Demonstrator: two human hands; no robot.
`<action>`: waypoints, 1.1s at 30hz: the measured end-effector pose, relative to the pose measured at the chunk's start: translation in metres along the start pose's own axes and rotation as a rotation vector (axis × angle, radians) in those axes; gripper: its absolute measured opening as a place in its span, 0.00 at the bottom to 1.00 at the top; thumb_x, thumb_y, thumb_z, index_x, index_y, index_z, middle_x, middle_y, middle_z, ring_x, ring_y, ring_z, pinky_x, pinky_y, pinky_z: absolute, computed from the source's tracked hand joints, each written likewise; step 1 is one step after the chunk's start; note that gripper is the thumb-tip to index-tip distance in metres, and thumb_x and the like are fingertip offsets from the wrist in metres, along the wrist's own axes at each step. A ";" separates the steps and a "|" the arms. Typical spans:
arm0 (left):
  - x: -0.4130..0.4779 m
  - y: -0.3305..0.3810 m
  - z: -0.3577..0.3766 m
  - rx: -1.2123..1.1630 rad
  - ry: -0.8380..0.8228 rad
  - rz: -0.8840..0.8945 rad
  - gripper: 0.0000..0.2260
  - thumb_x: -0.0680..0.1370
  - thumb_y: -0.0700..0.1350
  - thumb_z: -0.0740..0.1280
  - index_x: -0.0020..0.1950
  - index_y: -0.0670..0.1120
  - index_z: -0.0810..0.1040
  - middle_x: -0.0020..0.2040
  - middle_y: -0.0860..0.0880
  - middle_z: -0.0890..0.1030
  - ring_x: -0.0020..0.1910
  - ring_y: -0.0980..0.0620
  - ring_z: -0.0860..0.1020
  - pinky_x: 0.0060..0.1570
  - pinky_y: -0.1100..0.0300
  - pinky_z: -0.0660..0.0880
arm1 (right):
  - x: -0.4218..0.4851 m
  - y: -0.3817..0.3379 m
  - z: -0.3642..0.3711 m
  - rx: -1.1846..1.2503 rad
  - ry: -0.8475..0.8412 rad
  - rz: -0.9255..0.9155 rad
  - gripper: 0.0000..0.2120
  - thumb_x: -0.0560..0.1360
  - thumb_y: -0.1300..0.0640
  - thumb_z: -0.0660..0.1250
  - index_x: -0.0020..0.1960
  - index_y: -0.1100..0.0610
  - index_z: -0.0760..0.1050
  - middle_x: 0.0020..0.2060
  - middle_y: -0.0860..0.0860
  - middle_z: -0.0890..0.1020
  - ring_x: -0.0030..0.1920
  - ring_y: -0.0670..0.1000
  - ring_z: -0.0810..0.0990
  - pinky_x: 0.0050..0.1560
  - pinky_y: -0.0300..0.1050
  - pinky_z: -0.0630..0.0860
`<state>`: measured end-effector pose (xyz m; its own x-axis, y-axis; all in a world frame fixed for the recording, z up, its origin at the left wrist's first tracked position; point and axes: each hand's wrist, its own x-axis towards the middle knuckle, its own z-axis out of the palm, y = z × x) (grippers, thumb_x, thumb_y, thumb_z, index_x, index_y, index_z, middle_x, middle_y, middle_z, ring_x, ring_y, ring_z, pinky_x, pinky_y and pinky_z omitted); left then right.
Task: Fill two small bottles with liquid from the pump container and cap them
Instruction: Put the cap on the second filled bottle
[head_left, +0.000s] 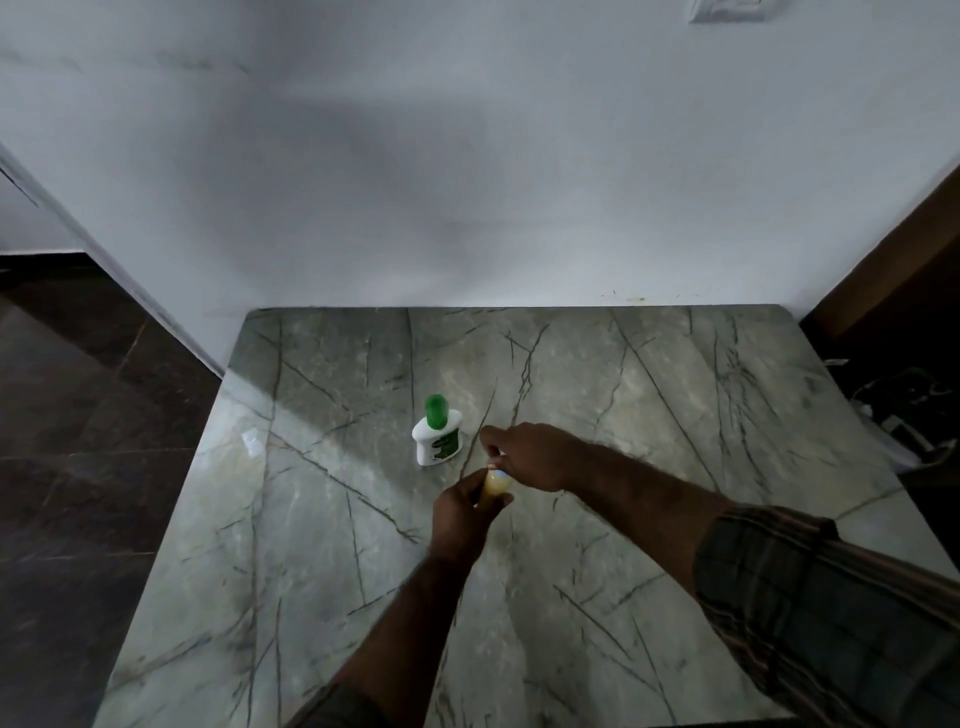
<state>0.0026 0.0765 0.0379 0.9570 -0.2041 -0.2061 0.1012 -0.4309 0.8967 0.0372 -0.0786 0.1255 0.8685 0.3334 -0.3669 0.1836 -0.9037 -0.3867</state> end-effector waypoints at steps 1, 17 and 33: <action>0.000 -0.001 0.001 -0.012 0.006 0.009 0.14 0.73 0.42 0.77 0.56 0.53 0.84 0.46 0.57 0.84 0.45 0.58 0.81 0.45 0.73 0.74 | -0.001 -0.001 0.001 0.037 -0.011 -0.002 0.10 0.80 0.50 0.60 0.55 0.56 0.67 0.43 0.56 0.80 0.43 0.57 0.79 0.43 0.50 0.73; -0.002 -0.002 0.023 0.017 -0.012 0.006 0.09 0.74 0.43 0.75 0.53 0.53 0.85 0.38 0.61 0.83 0.39 0.70 0.79 0.38 0.75 0.71 | -0.025 0.020 0.057 0.403 0.233 0.412 0.25 0.72 0.39 0.71 0.60 0.54 0.73 0.52 0.51 0.83 0.52 0.53 0.83 0.48 0.45 0.76; 0.016 -0.020 0.023 -0.031 0.030 -0.230 0.26 0.73 0.42 0.77 0.70 0.44 0.76 0.63 0.46 0.82 0.59 0.53 0.80 0.59 0.62 0.76 | -0.028 0.077 0.074 0.412 0.479 0.636 0.14 0.70 0.47 0.74 0.51 0.52 0.78 0.47 0.50 0.84 0.50 0.53 0.82 0.48 0.43 0.75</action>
<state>0.0099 0.0617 0.0077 0.9156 -0.0771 -0.3947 0.3252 -0.4355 0.8394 -0.0074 -0.1379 0.0433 0.8656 -0.4287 -0.2586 -0.4977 -0.6804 -0.5380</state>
